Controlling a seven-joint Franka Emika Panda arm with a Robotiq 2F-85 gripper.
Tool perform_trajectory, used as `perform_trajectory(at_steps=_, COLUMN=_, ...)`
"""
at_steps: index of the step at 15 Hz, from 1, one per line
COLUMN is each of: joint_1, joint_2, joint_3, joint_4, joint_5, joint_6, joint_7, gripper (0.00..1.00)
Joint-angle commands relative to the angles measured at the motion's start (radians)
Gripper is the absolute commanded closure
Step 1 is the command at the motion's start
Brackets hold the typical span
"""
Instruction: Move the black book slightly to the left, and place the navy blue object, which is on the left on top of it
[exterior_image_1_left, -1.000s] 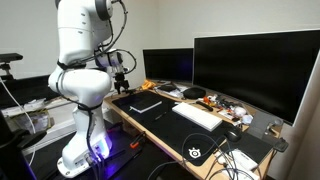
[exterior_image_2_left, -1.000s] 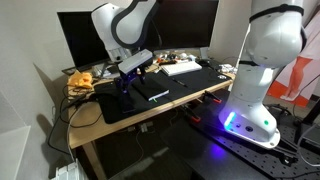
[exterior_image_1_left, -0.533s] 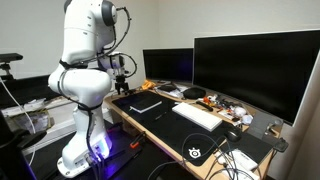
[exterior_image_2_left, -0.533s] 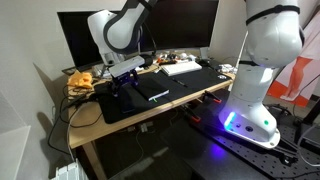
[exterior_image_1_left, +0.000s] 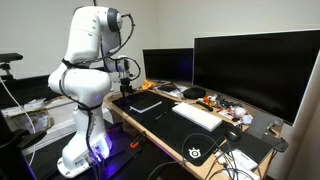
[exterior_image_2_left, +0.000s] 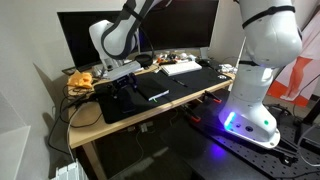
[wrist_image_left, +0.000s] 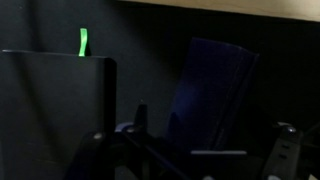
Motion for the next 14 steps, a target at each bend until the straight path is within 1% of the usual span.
perform_trajectory(at_steps=1, joint_1=0.029, joint_2=0.073, joint_3=-0.025, joint_4=0.065, joint_5=0.013, joint_6=-0.005, joint_7=-0.003, gripper=0.0)
perform_trajectory(at_steps=4, joint_1=0.042, joint_2=0.114, joint_3=-0.034, joint_4=0.096, joint_5=0.019, joint_6=-0.009, joint_7=-0.009, gripper=0.0)
perform_trajectory(at_steps=5, joint_1=0.044, joint_2=0.122, joint_3=-0.035, joint_4=0.1, joint_5=0.021, joint_6=-0.011, joint_7=-0.011, gripper=0.15)
perform_trajectory(at_steps=6, joint_1=0.045, joint_2=0.131, joint_3=-0.037, joint_4=0.104, joint_5=0.022, joint_6=-0.01, joint_7=-0.014, gripper=0.28)
perform_trajectory(at_steps=7, joint_1=0.046, joint_2=0.135, joint_3=-0.039, joint_4=0.106, joint_5=0.023, joint_6=-0.01, joint_7=-0.015, gripper=0.34)
perform_trajectory(at_steps=8, joint_1=0.047, joint_2=0.137, joint_3=-0.039, joint_4=0.109, joint_5=0.025, joint_6=-0.011, joint_7=-0.016, gripper=0.43)
perform_trajectory(at_steps=10, joint_1=0.046, joint_2=0.13, joint_3=-0.042, joint_4=0.103, joint_5=0.025, joint_6=-0.014, joint_7=-0.016, gripper=0.55)
perform_trajectory(at_steps=11, joint_1=0.045, joint_2=0.123, joint_3=-0.042, joint_4=0.098, joint_5=0.026, joint_6=-0.012, joint_7=-0.016, gripper=0.58)
perform_trajectory(at_steps=13, joint_1=0.046, joint_2=0.097, joint_3=-0.042, joint_4=0.082, joint_5=0.024, joint_6=-0.022, joint_7=-0.012, gripper=0.66)
perform_trajectory(at_steps=14, joint_1=0.046, joint_2=0.08, joint_3=-0.041, joint_4=0.071, joint_5=0.025, joint_6=-0.027, joint_7=-0.009, gripper=0.68)
